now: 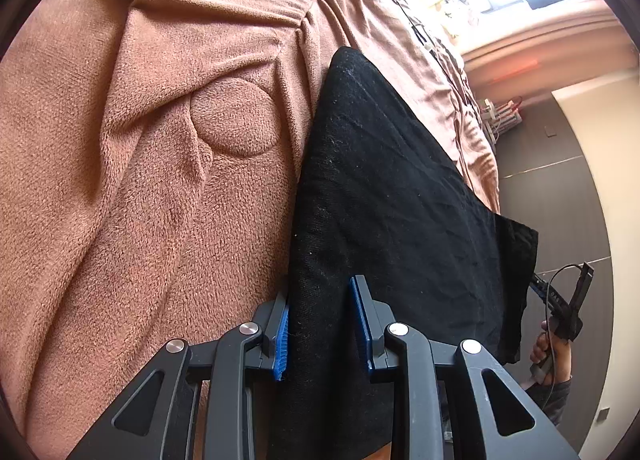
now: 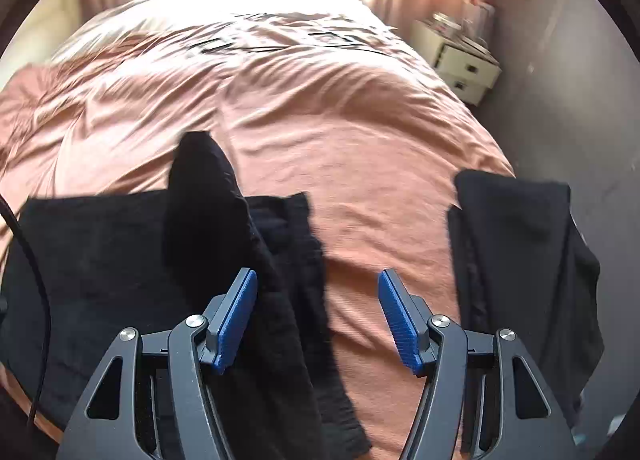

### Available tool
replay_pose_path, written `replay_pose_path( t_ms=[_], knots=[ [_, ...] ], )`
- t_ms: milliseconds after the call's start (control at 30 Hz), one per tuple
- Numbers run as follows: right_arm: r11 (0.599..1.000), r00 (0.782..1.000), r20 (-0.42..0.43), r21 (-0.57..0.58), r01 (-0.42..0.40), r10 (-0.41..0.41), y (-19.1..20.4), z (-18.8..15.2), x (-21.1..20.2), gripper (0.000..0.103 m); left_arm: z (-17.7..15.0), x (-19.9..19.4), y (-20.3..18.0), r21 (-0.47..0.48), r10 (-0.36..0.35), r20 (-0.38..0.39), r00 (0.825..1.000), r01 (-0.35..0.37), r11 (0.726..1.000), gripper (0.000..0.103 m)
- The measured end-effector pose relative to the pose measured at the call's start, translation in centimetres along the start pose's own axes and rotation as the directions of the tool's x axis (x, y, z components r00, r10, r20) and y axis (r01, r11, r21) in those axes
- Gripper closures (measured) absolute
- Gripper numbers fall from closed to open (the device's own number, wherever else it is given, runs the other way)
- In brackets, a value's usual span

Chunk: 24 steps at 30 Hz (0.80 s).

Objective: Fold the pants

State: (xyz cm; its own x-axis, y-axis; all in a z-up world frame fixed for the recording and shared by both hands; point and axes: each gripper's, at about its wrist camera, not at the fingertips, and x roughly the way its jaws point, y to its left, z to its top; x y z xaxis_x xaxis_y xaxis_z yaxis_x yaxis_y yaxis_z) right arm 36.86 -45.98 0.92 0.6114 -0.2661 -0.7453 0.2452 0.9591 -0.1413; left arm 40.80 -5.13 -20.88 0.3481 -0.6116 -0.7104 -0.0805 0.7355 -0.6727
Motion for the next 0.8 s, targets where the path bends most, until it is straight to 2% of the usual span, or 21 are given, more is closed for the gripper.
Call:
replay_pose_path(
  t_ms=[100, 200, 333, 567, 667, 733, 800],
  knots=[
    [0.995, 1.0, 0.003, 0.099, -0.03, 0.029, -2.5, -0.3, -0.5, 0.042, 0.0, 0.0, 0.0, -0.003, 0.001, -0.001, 1.0, -0.001, 1.0, 0.075],
    [0.988, 0.997, 0.013, 0.135, -0.074, 0.073, -3.7, -0.9, -0.9, 0.042, 0.1, 0.1, 0.0, -0.008, 0.003, -0.001, 1.0, -0.003, 1.0, 0.075],
    [0.976, 0.988, 0.007, 0.158, -0.153, 0.154, -4.3, -2.1, -1.2, 0.042, 0.3, 0.1, 0.1, -0.012, 0.002, 0.001, 1.0, -0.002, 1.0, 0.074],
    [0.939, 0.952, -0.035, 0.179, -0.294, 0.305, -5.2, -2.8, 1.0, 0.042, 0.4, 0.2, 0.2, -0.02, 0.0, -0.005, 1.0, 0.0, 1.0, 0.074],
    [0.933, 0.939, -0.08, 0.166, -0.319, 0.335, -5.2, -2.9, 2.6, 0.042, 0.4, 0.2, 0.1, -0.019, 0.003, -0.004, 1.0, -0.004, 1.0, 0.074],
    [0.94, 0.939, -0.112, 0.142, -0.309, 0.325, -4.8, -3.0, 3.9, 0.042, 0.5, 0.3, 0.1, -0.022, 0.004, -0.006, 1.0, -0.004, 1.0, 0.073],
    [0.955, 0.949, -0.131, 0.123, -0.271, 0.286, -4.9, -3.1, 4.7, 0.076, 0.7, 0.3, 0.1, -0.024, 0.004, -0.006, 1.0, -0.004, 1.0, 0.073]
  ],
)
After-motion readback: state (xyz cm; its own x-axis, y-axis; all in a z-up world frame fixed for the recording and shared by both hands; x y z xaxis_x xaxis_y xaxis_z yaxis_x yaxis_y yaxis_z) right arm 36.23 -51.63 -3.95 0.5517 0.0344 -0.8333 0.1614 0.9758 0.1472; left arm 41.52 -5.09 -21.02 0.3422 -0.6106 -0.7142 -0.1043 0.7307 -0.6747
